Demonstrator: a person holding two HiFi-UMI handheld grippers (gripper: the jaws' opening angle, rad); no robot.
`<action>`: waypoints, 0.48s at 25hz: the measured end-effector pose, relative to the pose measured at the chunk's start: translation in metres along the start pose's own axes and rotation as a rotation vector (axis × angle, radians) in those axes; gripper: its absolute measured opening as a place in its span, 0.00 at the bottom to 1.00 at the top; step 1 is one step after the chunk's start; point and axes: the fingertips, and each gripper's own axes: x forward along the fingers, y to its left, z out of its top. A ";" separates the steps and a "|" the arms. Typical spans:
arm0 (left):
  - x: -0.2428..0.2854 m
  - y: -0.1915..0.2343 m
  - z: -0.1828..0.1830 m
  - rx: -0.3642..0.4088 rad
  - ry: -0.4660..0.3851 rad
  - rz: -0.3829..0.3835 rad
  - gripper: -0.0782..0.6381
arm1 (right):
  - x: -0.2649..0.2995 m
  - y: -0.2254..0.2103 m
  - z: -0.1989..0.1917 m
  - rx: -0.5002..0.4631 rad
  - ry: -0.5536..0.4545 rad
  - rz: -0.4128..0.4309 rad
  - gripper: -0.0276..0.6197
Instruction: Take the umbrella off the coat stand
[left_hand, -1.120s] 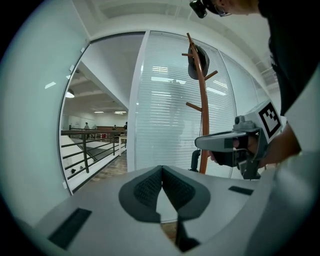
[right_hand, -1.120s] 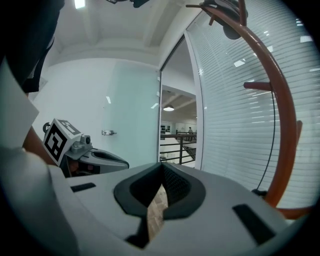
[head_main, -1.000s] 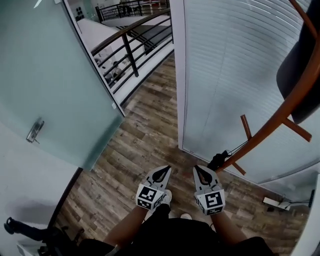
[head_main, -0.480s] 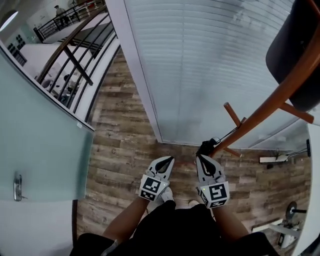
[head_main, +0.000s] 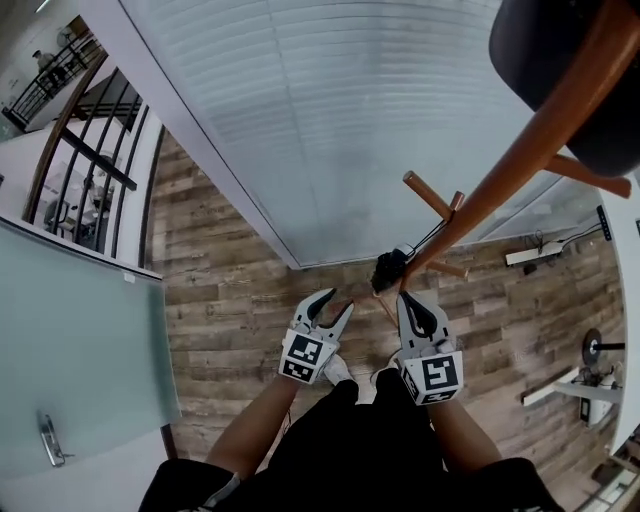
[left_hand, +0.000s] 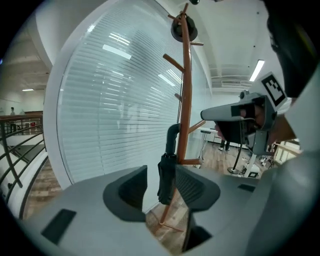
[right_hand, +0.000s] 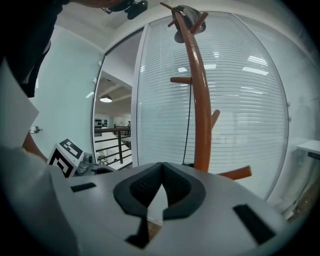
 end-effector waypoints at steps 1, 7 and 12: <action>0.007 0.001 0.000 0.007 0.005 -0.008 0.38 | 0.000 -0.003 -0.003 0.004 0.004 -0.012 0.05; 0.055 -0.010 -0.018 0.045 0.081 -0.095 0.48 | -0.018 -0.014 -0.015 0.030 -0.006 -0.040 0.05; 0.096 -0.017 -0.036 0.084 0.132 -0.126 0.56 | -0.030 -0.030 -0.029 0.032 -0.002 -0.065 0.05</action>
